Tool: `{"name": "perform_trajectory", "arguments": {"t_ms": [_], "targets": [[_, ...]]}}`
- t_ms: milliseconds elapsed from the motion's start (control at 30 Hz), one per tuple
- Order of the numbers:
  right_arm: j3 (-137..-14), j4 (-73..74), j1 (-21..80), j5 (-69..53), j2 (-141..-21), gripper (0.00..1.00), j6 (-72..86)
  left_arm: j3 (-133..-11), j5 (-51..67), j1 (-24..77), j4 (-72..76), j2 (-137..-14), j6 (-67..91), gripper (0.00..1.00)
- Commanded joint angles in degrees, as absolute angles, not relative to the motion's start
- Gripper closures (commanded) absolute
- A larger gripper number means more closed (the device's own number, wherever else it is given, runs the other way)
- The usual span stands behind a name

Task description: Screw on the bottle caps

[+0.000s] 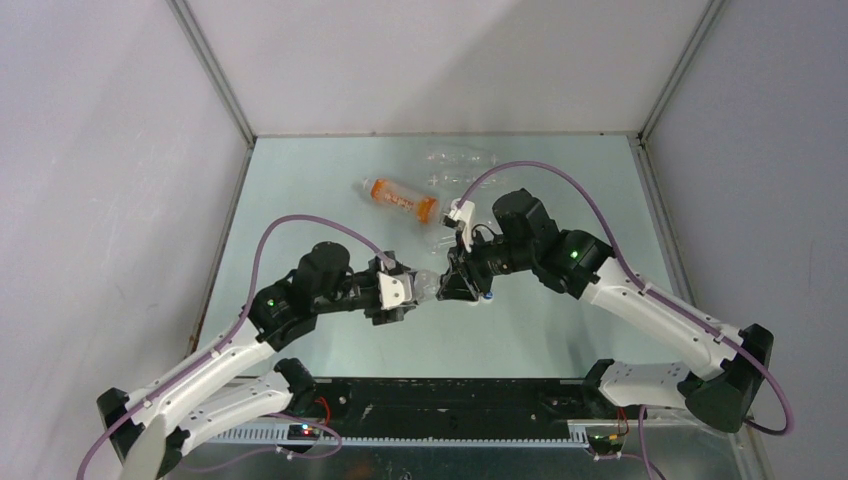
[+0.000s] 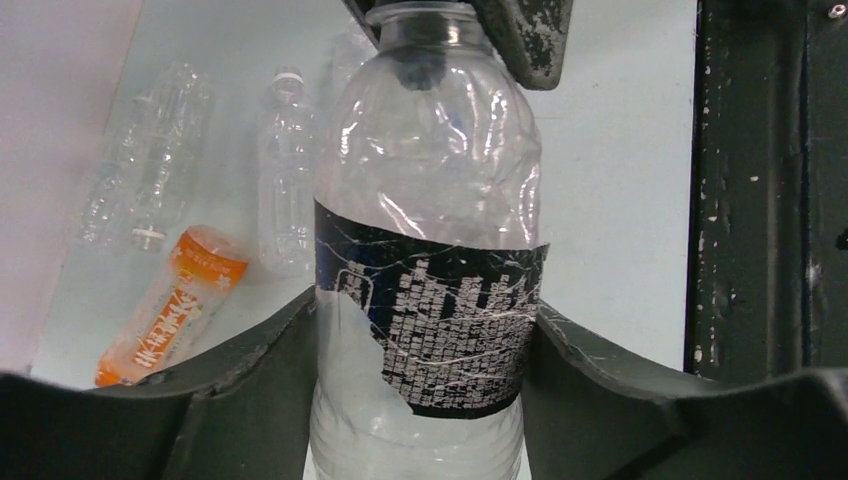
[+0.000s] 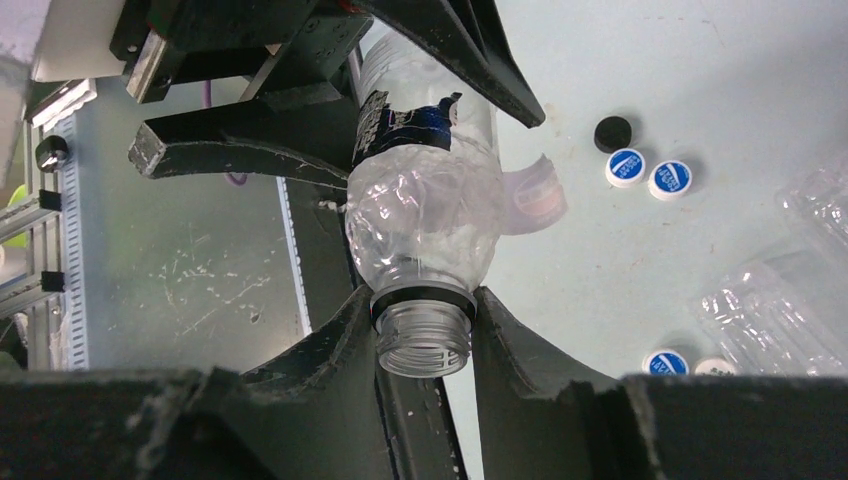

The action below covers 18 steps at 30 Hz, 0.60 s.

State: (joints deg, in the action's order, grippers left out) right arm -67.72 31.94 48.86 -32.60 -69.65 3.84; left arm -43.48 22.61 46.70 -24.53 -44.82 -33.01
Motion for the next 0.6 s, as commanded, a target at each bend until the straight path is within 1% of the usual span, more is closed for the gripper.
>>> {"name": "perform_trajectory", "arguments": {"t_ms": [0,67,100,133,200,233,267,300,333,367,400,433,467,533,567], "targets": [[-71.0,30.1,49.2,-33.2,-70.1,1.0,4.1,-43.4,21.5,47.3,-22.4,-43.8,-33.2,0.44],[-71.0,29.8,49.2,-33.1,-70.4,1.0,4.5,-43.3,20.5,47.3,-22.0,-43.8,-31.8,0.52],[-71.1,29.6,49.1,-33.0,-70.4,1.0,4.7,-43.2,20.4,47.4,-22.1,-43.7,-31.3,0.53],[-71.1,29.5,49.1,-32.9,-70.5,0.99,4.9,-43.2,20.5,47.3,-22.2,-43.7,-31.1,0.57],[-71.1,29.4,48.9,-32.8,-70.6,0.93,5.2,-42.7,20.3,47.3,-22.3,-43.7,-30.0,0.62],[-71.1,29.4,48.7,-32.8,-70.7,0.86,5.3,-42.4,20.2,47.2,-22.4,-43.7,-29.7,0.63],[-71.3,29.4,48.5,-32.7,-70.8,0.83,5.6,-42.2,20.2,47.3,-22.4,-43.7,-29.4,0.66],[-71.4,29.6,48.3,-32.7,-70.9,0.75,5.7,-41.8,20.2,47.3,-22.3,-43.6,-28.4,0.71],[-71.7,29.7,48.2,-32.5,-71.1,0.71,5.8,-41.6,20.3,47.3,-22.0,-43.5,-27.9,0.72],[-71.9,29.9,48.0,-32.4,-71.3,0.64,5.9,-41.1,20.1,47.3,-21.8,-43.3,-26.6,0.74],[-72.2,30.0,47.8,-32.2,-71.5,0.6,5.9,-40.9,19.8,47.3,-21.1,-43.2,-25.7,0.76],[-72.3,30.2,47.5,-32.1,-71.5,0.52,6.2,-40.5,19.5,47.3,-20.8,-42.9,-24.2,0.8],[-72.7,30.3,47.0,-31.7,-71.7,0.49,6.3,-40.2,19.3,47.3,-20.2,-42.7,-23.6,0.81],[-73.5,30.7,46.2,-30.5,-71.7,0.32,6.7,-39.4,17.9,47.3,-19.1,-42.0,-21.2,0.85],[-73.9,30.7,45.9,-29.8,-71.7,0.3,6.9,-38.7,16.9,47.3,-18.7,-41.5,-20.0,0.88]]}}
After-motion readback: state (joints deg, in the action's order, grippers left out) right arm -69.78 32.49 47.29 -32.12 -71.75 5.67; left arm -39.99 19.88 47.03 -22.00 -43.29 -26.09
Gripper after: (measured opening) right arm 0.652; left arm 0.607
